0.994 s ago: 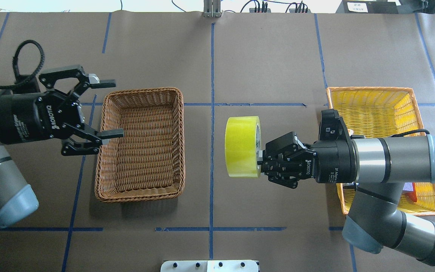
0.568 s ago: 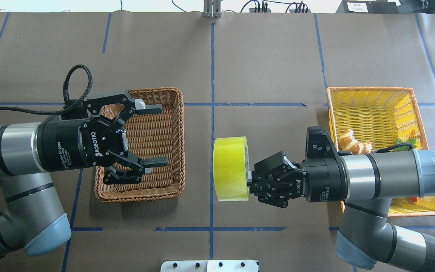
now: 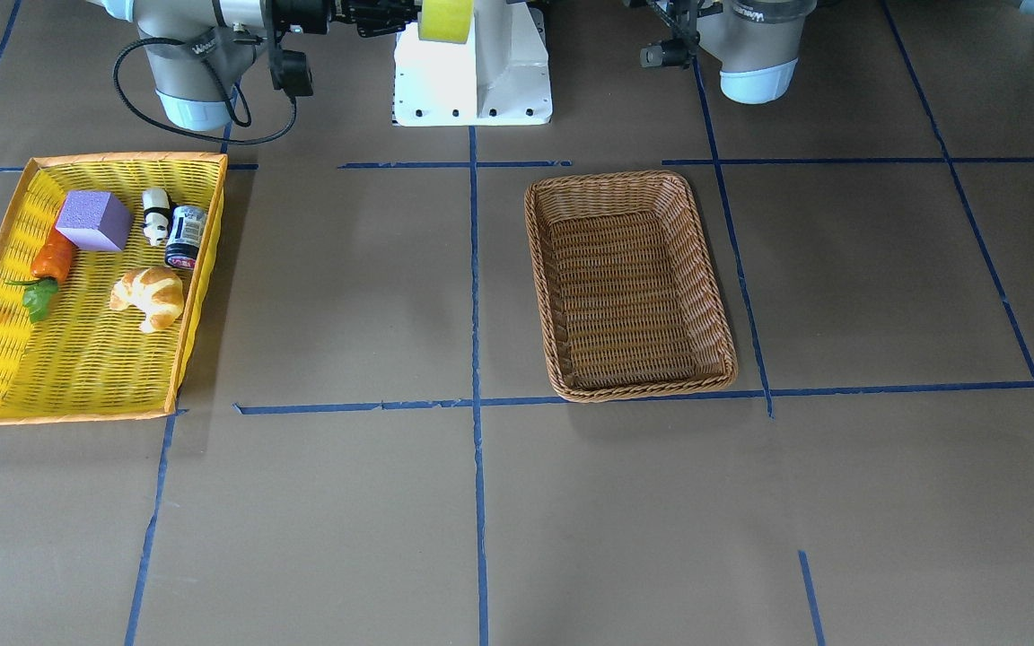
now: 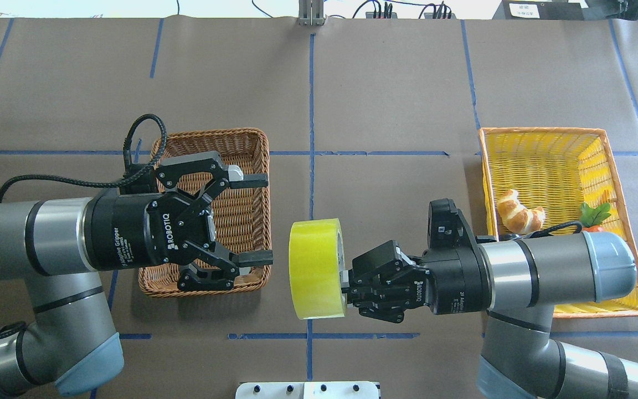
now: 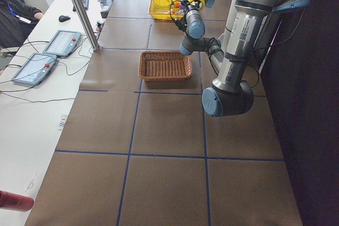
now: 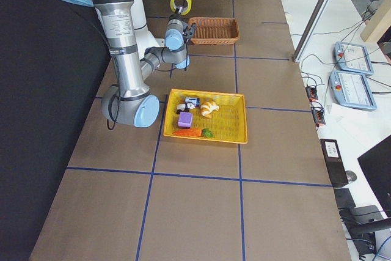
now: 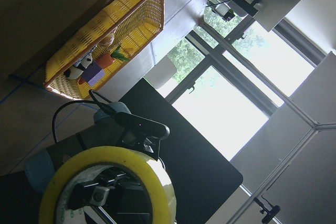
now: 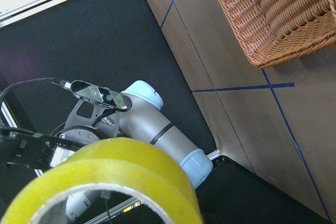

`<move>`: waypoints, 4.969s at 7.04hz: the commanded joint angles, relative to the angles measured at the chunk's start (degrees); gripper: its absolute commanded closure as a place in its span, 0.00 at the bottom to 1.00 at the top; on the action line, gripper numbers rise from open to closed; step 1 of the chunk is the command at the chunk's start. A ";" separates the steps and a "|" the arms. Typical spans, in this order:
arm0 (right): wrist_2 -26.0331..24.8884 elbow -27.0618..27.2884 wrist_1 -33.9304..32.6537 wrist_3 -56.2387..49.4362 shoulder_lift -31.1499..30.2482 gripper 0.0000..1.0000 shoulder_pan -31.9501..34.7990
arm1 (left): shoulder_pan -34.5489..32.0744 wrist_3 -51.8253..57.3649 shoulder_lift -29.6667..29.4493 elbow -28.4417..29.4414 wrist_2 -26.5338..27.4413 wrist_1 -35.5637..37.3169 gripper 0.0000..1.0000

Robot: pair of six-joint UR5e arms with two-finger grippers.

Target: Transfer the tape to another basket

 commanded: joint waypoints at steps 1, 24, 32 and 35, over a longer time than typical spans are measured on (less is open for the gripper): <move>-0.39 -0.05 -0.09 -0.05 0.63 1.00 -0.46 | 2.07 0.16 -0.65 0.12 1.70 0.17 0.00; -8.13 -2.60 0.00 -0.31 2.39 0.00 -3.54 | 2.70 0.07 1.54 -1.10 1.53 -0.36 1.00; 1.34 -1.81 -27.78 -21.63 0.54 0.00 12.08 | -10.93 25.75 2.00 -0.40 -17.19 34.71 1.00; 1.54 -1.55 -51.69 -40.95 0.54 0.00 17.45 | -9.45 46.40 1.38 -0.41 -15.97 54.66 1.00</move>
